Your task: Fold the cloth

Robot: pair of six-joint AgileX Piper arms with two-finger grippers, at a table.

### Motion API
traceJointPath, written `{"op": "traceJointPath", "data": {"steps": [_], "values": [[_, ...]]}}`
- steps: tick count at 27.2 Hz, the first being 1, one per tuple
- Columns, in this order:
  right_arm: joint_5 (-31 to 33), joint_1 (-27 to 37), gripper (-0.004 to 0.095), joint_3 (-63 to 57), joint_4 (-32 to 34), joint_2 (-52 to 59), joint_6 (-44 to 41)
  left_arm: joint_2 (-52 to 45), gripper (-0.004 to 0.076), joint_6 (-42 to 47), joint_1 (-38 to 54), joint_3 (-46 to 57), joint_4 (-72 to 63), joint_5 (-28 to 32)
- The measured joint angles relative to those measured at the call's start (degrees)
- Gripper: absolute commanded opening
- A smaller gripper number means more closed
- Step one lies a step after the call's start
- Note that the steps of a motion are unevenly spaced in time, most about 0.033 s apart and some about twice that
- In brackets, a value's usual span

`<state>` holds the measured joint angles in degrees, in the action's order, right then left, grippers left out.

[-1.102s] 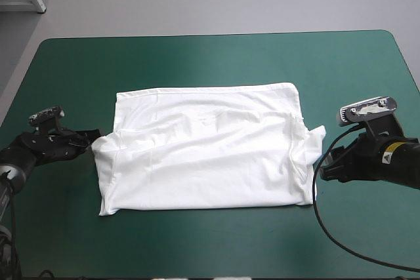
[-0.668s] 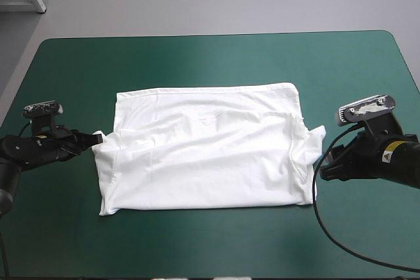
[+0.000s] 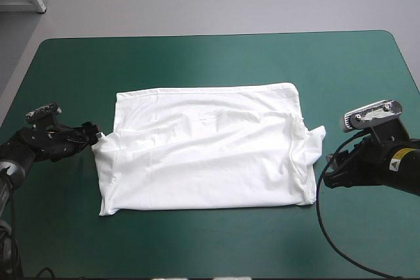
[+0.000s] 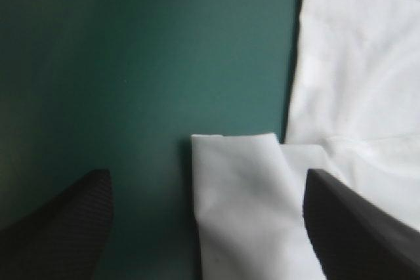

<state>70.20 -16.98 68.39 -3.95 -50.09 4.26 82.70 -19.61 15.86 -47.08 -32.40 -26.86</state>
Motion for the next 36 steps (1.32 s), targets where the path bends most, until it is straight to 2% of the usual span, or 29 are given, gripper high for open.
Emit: {"op": "traceJointPath", "data": {"steps": [4, 7, 11, 14, 18, 22, 27, 36], "values": [[0.06, 0.00, 0.0553, 0.00, 0.41, 0.00, -0.40, 5.93, 0.0575, -5.10, 0.00, -0.28, -6.53, 2.49], [0.10, 0.00, 0.0553, 0.00, 1.95, 0.07, -0.96, 7.72, 0.0540, -7.62, 0.00, -0.93, -10.27, 4.35], [0.10, 0.00, 0.0553, 0.00, 3.46, 0.07, -1.08, 8.60, 0.0385, -8.98, 0.11, -1.18, -12.74, 4.81], [0.10, 0.00, 0.0553, 0.00, 4.39, 0.07, -1.27, 8.95, 0.0308, -11.20, 0.23, -1.18, -15.87, 4.33], [0.10, 0.00, 0.0553, 0.00, 5.34, 0.07, -1.49, 9.13, 0.0279, -13.50, 0.27, -0.07, -18.45, 3.36], [-0.10, 0.00, 0.0553, 0.00, 5.45, 0.07, -1.49, 8.89, 0.0202, -15.39, 0.27, 1.86, -20.22, 4.28], [-0.26, 0.00, 0.0553, 0.00, 5.39, 0.07, -1.49, 7.98, 0.0018, -16.16, 0.29, 3.28, -20.98, 5.05], [-0.30, 0.00, 0.0553, 0.00, 4.43, 0.07, -1.49, 1.09, 0.0019, -16.63, 0.29, 5.60, -19.31, 1.93]]}}
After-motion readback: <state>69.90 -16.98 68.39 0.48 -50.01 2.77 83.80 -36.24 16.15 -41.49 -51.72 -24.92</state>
